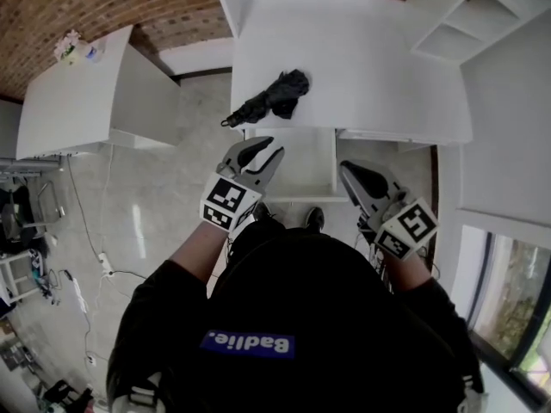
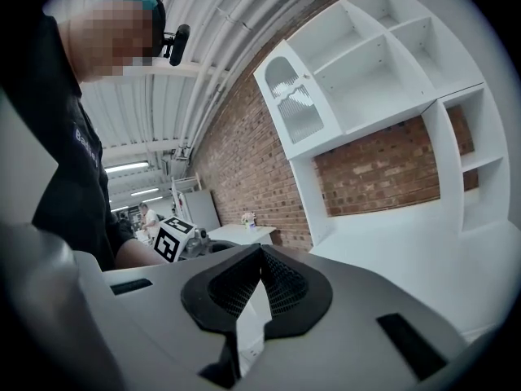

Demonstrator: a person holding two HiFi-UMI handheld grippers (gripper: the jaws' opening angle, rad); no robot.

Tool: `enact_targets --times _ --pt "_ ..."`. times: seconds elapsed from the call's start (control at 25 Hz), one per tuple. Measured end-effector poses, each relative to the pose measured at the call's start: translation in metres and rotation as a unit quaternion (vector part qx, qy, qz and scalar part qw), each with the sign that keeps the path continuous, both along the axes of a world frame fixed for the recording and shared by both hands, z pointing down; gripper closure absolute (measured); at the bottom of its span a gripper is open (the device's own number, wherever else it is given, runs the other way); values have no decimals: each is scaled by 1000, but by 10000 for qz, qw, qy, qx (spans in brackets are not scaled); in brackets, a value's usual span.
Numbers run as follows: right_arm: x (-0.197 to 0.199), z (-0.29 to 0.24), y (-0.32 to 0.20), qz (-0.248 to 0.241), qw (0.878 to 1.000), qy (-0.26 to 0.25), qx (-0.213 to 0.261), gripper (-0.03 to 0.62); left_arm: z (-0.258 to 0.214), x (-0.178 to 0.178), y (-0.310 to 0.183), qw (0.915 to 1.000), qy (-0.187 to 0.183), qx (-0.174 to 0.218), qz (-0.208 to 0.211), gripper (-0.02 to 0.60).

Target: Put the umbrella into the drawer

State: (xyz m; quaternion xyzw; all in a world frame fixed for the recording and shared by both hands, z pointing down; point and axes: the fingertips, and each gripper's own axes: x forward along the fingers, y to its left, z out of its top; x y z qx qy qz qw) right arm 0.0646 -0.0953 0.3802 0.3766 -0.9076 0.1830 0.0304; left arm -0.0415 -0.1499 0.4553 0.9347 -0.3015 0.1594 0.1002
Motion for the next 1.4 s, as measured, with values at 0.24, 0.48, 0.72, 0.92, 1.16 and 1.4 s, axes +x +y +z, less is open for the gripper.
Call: enact_targets --times 0.24,0.48,0.72,0.92,1.16,1.4 --pt "-6 8 -7 168 9997 -47 -150 565 32 -6 -37 9985 -479 26 268 424" --pt "-12 15 -6 302 9990 -59 -331 565 62 -11 -72 9945 -950 9 449 387" --pt "-10 24 -5 456 9978 114 -458 565 96 -13 -103 9867 -1498 17 628 364" --pt "-5 34 -7 640 9960 399 -476 565 136 -14 -128 9746 -2098 -9 781 336" --pt "2 40 -3 844 9935 540 -548 565 178 -14 -149 9586 -2688 -93 935 290" --pt "13 45 4 1011 9909 621 -633 565 217 -12 -163 9434 -3104 -364 1108 270"
